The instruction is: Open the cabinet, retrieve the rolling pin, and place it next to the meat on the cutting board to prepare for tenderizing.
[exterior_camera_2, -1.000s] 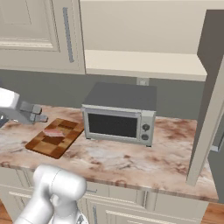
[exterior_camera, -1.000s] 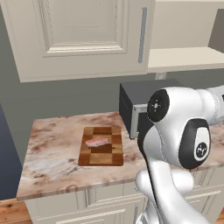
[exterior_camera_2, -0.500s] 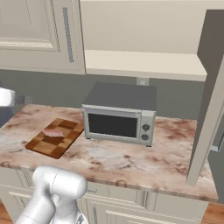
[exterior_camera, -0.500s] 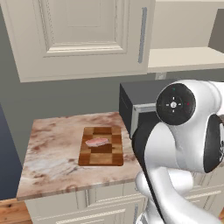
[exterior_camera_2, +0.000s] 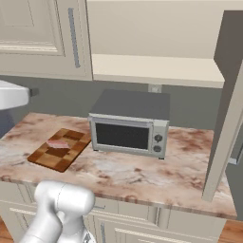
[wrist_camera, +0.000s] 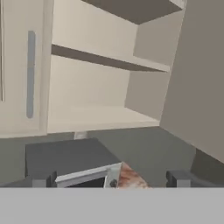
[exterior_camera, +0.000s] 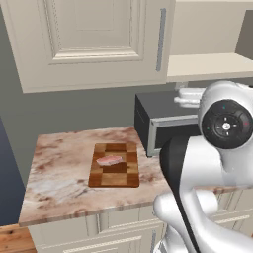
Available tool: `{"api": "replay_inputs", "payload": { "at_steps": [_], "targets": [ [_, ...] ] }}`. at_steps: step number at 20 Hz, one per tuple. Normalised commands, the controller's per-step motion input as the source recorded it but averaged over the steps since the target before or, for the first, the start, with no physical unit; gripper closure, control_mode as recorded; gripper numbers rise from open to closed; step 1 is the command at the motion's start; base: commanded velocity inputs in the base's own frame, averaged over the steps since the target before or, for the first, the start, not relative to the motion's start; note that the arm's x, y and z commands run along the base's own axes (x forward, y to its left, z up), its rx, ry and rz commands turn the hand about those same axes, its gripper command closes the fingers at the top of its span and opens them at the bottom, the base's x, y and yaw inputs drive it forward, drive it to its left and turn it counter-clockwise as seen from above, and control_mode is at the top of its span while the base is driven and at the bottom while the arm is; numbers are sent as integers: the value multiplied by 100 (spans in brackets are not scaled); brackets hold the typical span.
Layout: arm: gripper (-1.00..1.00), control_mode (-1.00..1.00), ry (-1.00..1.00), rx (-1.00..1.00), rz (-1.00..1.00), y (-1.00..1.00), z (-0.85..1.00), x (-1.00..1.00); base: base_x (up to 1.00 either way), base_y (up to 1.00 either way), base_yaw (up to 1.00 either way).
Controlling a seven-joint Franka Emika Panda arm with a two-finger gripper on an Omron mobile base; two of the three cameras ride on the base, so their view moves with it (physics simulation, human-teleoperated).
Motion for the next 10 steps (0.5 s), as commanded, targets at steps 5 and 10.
{"api": "replay_inputs", "payload": {
  "at_steps": [5,10],
  "targets": [
    [-100,-100,-26,2,23,26,7,48,0,0,0],
    [-100,-100,-30,0,20,14,20,31,0,0,0]
  ]
}}
